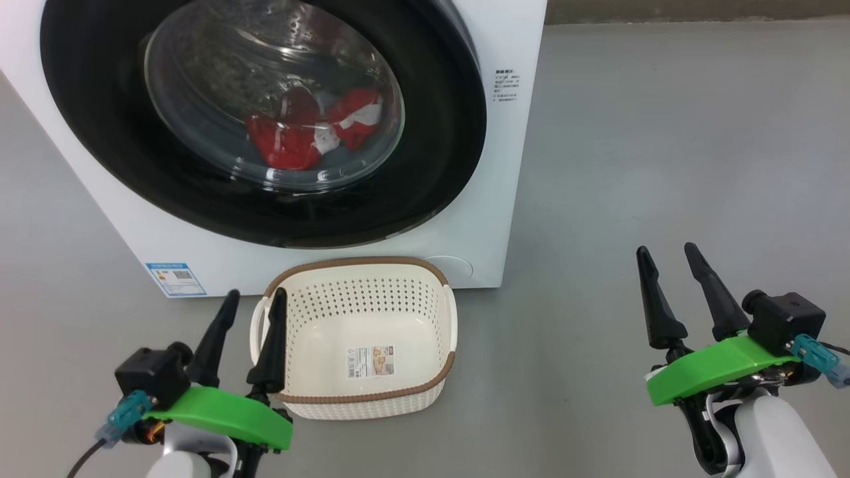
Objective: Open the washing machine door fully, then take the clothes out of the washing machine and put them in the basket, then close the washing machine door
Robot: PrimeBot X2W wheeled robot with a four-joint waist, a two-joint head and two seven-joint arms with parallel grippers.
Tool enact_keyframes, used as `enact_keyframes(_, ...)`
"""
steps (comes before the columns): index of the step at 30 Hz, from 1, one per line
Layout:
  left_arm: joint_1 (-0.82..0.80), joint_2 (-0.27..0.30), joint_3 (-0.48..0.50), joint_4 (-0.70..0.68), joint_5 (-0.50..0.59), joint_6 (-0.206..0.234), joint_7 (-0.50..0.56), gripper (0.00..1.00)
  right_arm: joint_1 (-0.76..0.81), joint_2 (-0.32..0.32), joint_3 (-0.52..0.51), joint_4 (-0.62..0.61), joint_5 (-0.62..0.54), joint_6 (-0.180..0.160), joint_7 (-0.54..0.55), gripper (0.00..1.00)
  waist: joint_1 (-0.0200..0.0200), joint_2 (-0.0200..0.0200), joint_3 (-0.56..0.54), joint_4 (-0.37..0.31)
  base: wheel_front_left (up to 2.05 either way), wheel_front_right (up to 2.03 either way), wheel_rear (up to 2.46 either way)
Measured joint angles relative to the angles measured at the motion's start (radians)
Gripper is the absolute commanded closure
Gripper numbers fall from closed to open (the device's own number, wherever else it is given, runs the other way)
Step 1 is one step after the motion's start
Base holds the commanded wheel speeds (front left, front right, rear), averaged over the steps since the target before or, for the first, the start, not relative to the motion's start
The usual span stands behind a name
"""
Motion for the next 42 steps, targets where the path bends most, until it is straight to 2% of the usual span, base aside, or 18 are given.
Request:
enact_keyframes(20, -0.039, -0.001, -0.008, 0.057, 0.224, 0.001, -0.060, 0.00, -0.030, -0.006, 0.019, 0.019, -0.230, 0.000, -0.059, 0.00, 0.0000, 0.0000, -0.017, 0.003, 0.00, 0.00, 0.00)
enact_keyframes(37, -0.048, -0.002, -0.014, 0.058, 0.225, 0.002, -0.063, 0.00, -0.031, -0.006, -0.011, 0.021, -0.240, 0.000, -0.061, 0.00, 0.0000, 0.0000, -0.019, 0.009, 0.00, 0.00, 0.00)
enact_keyframes(38, -0.048, -0.002, -0.014, 0.055, 0.225, 0.002, -0.063, 0.00, -0.031, -0.007, -0.017, 0.021, -0.240, 0.000, -0.061, 0.08, 0.0000, 0.0000, -0.016, 0.010, 0.00, 0.00, 0.00)
enact_keyframes(39, -0.048, -0.002, -0.014, 0.050, 0.225, 0.002, -0.063, 0.00, -0.032, -0.007, -0.021, 0.020, -0.240, 0.000, -0.061, 0.27, 0.0000, 0.0000, -0.013, 0.011, 0.00, 0.00, 0.00)
enact_keyframes(40, -0.048, -0.002, -0.014, 0.046, 0.224, 0.002, -0.063, 0.00, -0.034, -0.007, -0.023, 0.020, -0.240, 0.000, -0.061, 0.59, -0.0001, 0.0000, -0.008, 0.011, 0.00, 0.00, 0.00)
enact_keyframes(41, -0.048, -0.002, -0.014, 0.041, 0.222, 0.002, -0.063, 0.00, -0.040, -0.007, -0.024, 0.021, -0.240, 0.000, -0.061, 0.98, -0.0001, 0.0000, -0.003, 0.013, 0.00, 0.00, 0.00)
enact_keyframes(42, -0.048, -0.002, -0.015, 0.037, 0.221, 0.002, -0.063, 0.00, -0.049, -0.007, -0.025, 0.020, -0.240, 0.000, -0.061, 1.00, 0.0000, 0.0000, 0.002, 0.014, 0.00, 0.00, 0.00)
